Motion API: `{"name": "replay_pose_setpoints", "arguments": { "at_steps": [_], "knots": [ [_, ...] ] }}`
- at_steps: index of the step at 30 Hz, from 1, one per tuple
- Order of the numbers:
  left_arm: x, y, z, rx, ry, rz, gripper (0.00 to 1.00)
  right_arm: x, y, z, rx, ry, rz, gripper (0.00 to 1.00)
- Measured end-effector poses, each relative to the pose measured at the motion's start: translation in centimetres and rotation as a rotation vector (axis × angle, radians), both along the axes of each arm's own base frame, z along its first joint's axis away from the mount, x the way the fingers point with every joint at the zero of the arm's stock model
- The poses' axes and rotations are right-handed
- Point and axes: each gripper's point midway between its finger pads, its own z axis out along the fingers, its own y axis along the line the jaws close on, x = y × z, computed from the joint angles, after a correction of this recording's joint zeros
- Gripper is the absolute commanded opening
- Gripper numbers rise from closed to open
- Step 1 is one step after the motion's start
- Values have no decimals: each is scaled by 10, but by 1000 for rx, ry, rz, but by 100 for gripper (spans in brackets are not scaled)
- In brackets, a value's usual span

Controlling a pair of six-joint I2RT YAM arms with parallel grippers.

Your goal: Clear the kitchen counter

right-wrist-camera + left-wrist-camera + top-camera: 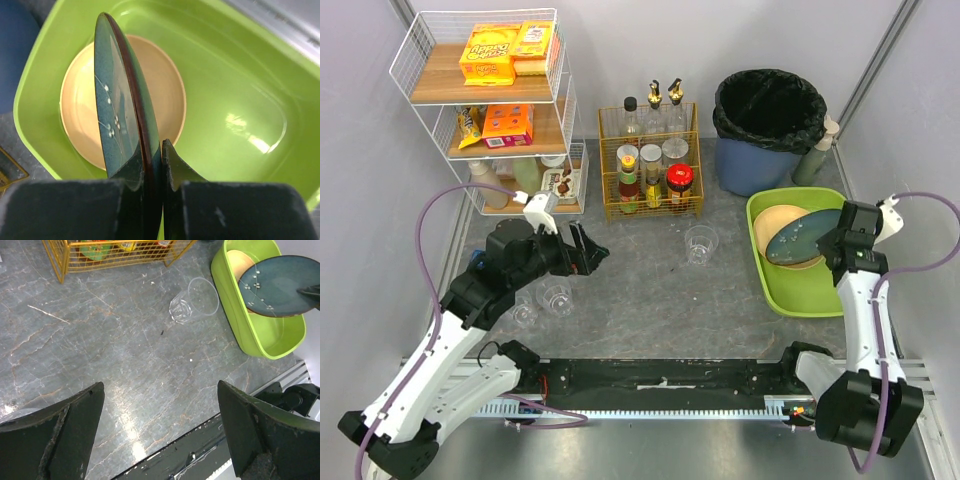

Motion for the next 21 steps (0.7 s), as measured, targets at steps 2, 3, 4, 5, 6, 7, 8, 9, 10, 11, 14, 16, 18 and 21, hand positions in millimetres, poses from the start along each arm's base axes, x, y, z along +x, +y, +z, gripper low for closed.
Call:
{"name": "replay_pose_setpoints", "arguments": {
  "at_steps": [2,3,4,5,6,7,8,9,10,11,14,16,18,21],
  "knots": [
    [-2,-2,-5,-1,11,-14,99,1,0,-18,59,-14,-11,0],
    [-4,-3,-8,-2,19,-23,99,2,4,-27,94,-25,-7,0],
    [-5,-4,-11,-2,27,-30,99,2,1,-33,118,-37,-23,0],
    [-6,-4,-14,0,35,-35,99,3,1,-40,146,-53,-29,0],
    [-7,-5,-17,0,42,-41,99,4,1,-46,173,-70,-37,0],
    [-8,-6,-18,0,47,-46,99,5,0,-52,200,-88,-48,0],
    [-8,-6,-19,0,48,-48,98,6,-1,-59,231,-105,-58,0],
    [-8,-6,-19,-1,49,-50,98,8,-2,-64,254,-120,-66,0],
    [-8,-7,-18,-3,47,-51,99,9,-3,-68,272,-129,-74,0],
    [-8,-7,-18,-5,44,-51,98,10,-5,-72,288,-139,-82,0],
    [-7,-8,-16,-9,40,-52,98,15,-5,-79,324,-167,-82,4],
    [-7,-8,-15,-14,37,-51,98,17,-4,-80,336,-177,-76,7],
    [-6,-9,-14,-19,33,-50,98,20,-3,-82,345,-190,-65,9],
    [-5,-9,-14,-21,31,-50,98,23,-3,-86,364,-196,-62,14]
  ]
}}
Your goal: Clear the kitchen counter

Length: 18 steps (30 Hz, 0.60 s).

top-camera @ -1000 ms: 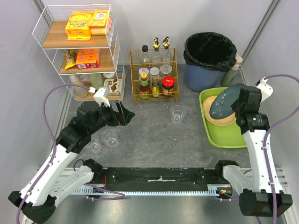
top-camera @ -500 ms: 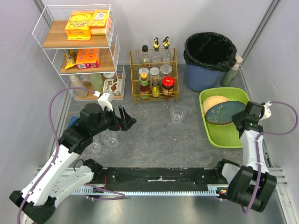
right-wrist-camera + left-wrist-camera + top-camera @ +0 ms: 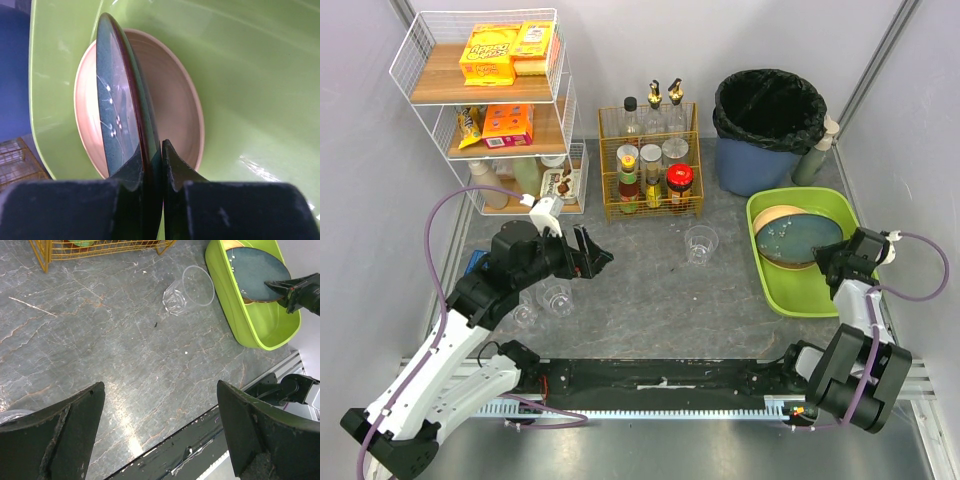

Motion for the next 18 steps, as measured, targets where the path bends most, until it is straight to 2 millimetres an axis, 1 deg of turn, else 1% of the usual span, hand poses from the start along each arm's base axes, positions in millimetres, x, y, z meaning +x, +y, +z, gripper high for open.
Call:
{"name": "replay_pose_setpoints", "arguments": {
  "at_steps": [2,11,13,15,17,18],
  "knots": [
    [0,0,-1,0,3,0,97,4,0,-1,21,-23,3,17],
    [0,0,-1,-1,5,2,97,13,4,-10,100,-89,7,15],
    [0,0,-2,-1,5,2,97,14,5,-11,107,-99,5,17],
    [0,0,-2,-1,6,2,97,14,6,-14,122,-105,5,22],
    [0,0,-2,-1,7,2,97,15,7,-14,131,-109,11,37],
    [0,0,-3,-1,7,2,96,16,8,-14,131,-111,16,46]
  ]
}}
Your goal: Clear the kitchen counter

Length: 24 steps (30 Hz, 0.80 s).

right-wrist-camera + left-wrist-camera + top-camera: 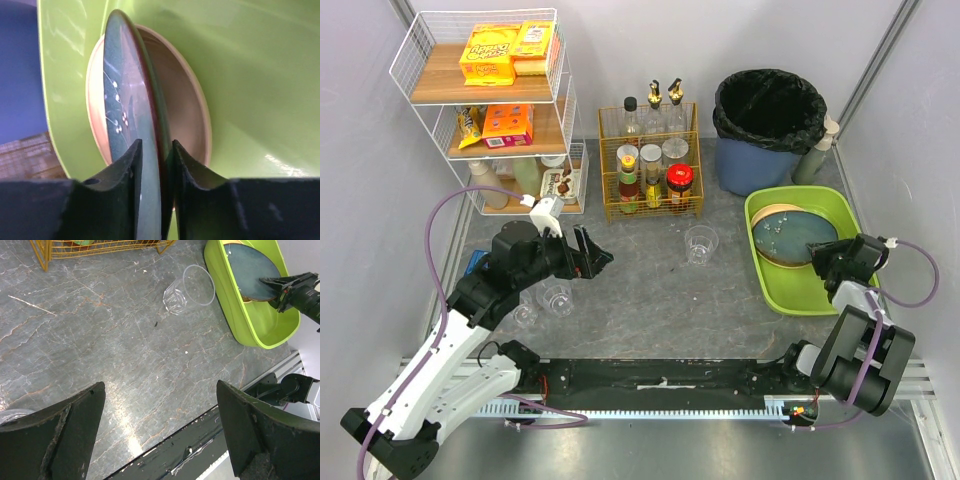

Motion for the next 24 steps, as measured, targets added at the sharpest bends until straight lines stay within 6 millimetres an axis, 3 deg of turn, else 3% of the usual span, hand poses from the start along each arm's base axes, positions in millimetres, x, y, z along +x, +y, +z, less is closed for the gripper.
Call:
{"name": "replay_pose_setpoints", "arguments": {
  "at_steps": [3,8,15,19,24],
  "knots": [
    [0,0,0,-1,0,0,97,-2,1,-2,2,13,7,70],
    [0,0,0,-2,-1,0,96,-6,-2,9,-42,56,23,83],
    [0,0,0,-2,0,1,96,-10,-16,30,-146,112,25,86],
    [0,0,0,-2,0,1,96,-19,-20,26,-183,176,33,87],
    [0,0,-1,-1,2,1,96,-31,-19,14,-205,248,71,97]
  ]
}}
